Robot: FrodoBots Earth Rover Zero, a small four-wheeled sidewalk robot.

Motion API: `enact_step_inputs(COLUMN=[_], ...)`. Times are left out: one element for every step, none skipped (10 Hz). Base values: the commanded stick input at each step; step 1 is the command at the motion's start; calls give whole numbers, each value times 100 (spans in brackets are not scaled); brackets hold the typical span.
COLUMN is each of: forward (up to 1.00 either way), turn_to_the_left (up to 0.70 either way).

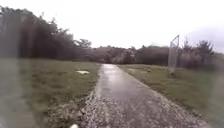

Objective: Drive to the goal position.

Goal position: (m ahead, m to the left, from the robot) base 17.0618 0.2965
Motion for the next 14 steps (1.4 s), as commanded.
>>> enact_step_inputs(forward=[70, 70, 70, 70, 70, 70, 70, 70, 70, 70, 70, 70, 70, 70], turn_to_the_left=[0, 0, 0, 0, 0, 0, 0, 0, 0, 0, 0, 0, 0, 0])
